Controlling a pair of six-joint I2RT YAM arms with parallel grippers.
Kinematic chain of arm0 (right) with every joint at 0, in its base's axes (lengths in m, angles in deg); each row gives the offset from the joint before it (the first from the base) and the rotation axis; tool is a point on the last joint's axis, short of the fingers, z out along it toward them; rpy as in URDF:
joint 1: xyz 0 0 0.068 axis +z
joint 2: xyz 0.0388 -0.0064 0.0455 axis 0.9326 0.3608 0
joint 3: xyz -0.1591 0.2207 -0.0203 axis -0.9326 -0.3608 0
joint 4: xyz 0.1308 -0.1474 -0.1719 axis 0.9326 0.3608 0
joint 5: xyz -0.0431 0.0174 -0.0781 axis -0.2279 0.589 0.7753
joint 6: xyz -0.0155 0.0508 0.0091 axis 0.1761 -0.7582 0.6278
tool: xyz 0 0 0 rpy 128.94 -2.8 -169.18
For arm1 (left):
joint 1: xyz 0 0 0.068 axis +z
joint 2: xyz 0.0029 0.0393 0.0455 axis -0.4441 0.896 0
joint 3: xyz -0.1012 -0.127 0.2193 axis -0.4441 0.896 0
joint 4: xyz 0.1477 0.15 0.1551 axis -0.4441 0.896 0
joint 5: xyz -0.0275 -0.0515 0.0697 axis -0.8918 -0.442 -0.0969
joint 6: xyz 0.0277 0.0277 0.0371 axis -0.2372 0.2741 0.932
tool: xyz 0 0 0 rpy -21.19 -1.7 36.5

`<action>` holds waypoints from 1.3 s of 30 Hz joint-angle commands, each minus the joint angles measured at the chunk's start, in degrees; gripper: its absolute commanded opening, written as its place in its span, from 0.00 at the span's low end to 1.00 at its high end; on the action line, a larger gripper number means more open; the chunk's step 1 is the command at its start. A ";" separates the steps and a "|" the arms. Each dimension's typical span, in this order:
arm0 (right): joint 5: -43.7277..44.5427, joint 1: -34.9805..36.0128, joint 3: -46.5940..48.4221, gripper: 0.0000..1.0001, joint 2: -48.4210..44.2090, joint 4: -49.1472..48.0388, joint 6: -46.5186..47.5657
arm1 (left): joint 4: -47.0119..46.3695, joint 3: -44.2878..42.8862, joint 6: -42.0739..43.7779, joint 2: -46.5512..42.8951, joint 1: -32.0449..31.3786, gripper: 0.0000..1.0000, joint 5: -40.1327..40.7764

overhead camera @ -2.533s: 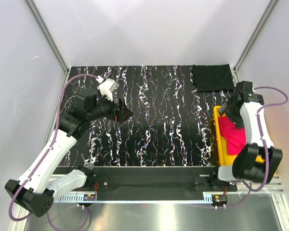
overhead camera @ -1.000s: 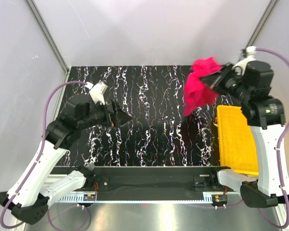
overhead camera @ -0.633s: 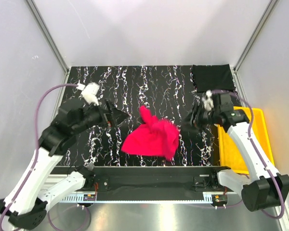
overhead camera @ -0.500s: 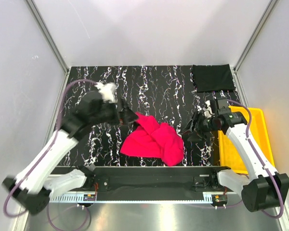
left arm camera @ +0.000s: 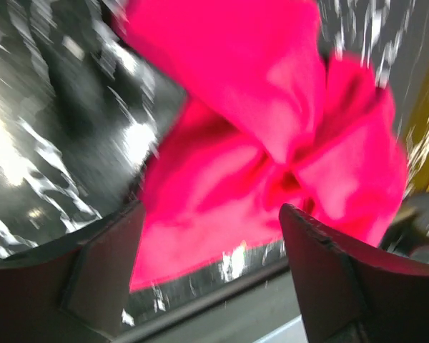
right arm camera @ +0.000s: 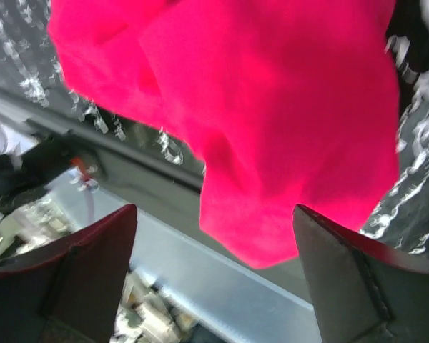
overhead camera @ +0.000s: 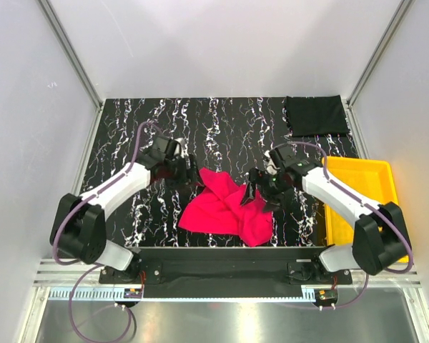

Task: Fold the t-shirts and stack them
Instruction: Flatten the tshirt out

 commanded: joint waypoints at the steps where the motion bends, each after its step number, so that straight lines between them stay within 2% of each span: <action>1: 12.44 1.31 5.74 0.88 2.26 -2.12 2.00 | -10.55 0.09 0.82 4.75 3.84 0.79 -6.10; 2: 12.72 1.31 6.44 0.70 4.45 -1.77 3.93 | -11.18 -0.61 1.00 6.26 4.11 0.78 -6.90; 4: 11.06 1.49 8.55 0.63 6.66 -1.68 6.05 | -11.97 -3.07 1.35 10.81 4.11 0.77 -7.69; 8: 11.14 2.10 12.51 0.69 12.54 -1.24 10.44 | -13.46 -5.80 0.65 17.32 4.55 0.77 -9.63; 9: 11.31 2.28 14.08 0.76 13.60 -1.15 10.89 | -14.16 -6.67 0.39 18.22 4.73 0.75 -10.06; 11: 12.02 2.28 15.84 0.79 17.54 -0.27 12.03 | -14.70 -8.08 0.30 20.76 5.16 0.68 -10.68; 14: 13.24 2.28 19.10 0.74 21.85 0.08 12.65 | -15.22 -9.84 0.12 22.87 5.96 0.55 -11.12; 16: 14.12 2.37 21.03 0.53 23.36 0.26 12.65 | -15.31 -10.63 0.30 23.50 6.40 0.44 -11.21; 17: 14.30 2.28 21.56 0.41 24.32 0.69 12.65 | -15.40 -10.90 0.38 23.67 6.57 0.29 -11.21; 19: 14.91 2.19 22.62 0.12 24.68 1.66 12.74 | -15.40 -11.78 0.91 22.98 6.66 0.13 -11.39; 20: 15.09 2.28 22.62 0.08 24.51 1.75 13.08 | -15.23 -12.04 1.09 22.45 6.75 0.03 -11.21; 22: 17.19 2.28 22.36 0.00 23.20 2.54 12.91 | -15.23 -12.13 1.79 19.74 6.75 0.00 -10.69; 31: 25.54 2.28 24.20 0.00 12.74 2.55 11.16 | -11.27 -12.66 2.49 2.86 6.75 0.00 -5.51; 39: 34.95 2.28 28.95 0.00 -4.65 2.72 12.91 | -1.69 -20.65 7.67 -16.81 6.92 0.00 8.02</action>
